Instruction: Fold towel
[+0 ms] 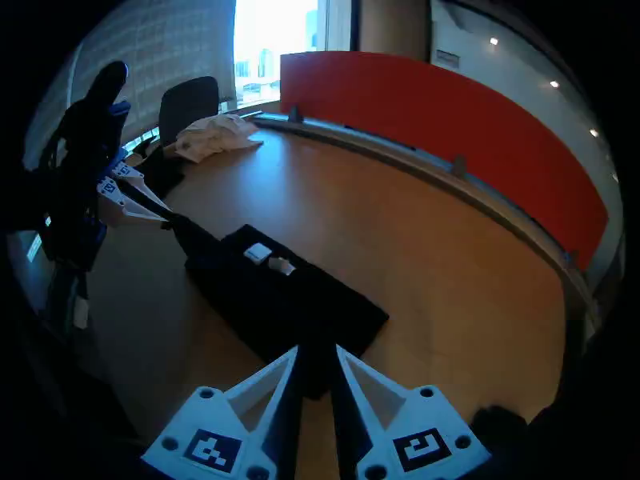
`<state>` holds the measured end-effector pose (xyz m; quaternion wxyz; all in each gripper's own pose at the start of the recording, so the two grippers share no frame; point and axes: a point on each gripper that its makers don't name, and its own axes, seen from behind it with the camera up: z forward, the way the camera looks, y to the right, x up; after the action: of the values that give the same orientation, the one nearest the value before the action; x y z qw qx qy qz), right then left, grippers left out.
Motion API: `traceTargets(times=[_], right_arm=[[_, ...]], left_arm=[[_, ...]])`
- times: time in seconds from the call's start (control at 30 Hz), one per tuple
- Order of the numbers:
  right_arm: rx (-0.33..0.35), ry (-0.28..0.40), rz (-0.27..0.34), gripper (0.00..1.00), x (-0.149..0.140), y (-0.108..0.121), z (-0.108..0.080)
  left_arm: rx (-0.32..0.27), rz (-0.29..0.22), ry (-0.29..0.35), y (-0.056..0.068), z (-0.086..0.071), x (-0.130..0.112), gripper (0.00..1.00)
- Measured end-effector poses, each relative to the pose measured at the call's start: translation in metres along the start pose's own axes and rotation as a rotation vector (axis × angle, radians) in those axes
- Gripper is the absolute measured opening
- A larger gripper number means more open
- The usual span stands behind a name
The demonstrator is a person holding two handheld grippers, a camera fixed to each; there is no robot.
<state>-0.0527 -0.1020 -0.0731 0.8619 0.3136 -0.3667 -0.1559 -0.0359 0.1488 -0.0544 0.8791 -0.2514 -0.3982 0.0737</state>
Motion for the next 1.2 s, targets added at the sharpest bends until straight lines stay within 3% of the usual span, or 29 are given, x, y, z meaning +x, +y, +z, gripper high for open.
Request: traceTargets(times=[0.77,1.2], right_arm=[[-0.024,-0.054,0.046,0.19,-0.016,0.02,0.05],[-0.045,-0.064,0.076,0.22,-0.021,0.027,0.073]], left_arm=[[0.028,-0.036,-0.047,-0.018,0.054,-0.007,0.16],[0.056,-0.027,-0.062,-0.031,0.079,-0.006,0.18]])
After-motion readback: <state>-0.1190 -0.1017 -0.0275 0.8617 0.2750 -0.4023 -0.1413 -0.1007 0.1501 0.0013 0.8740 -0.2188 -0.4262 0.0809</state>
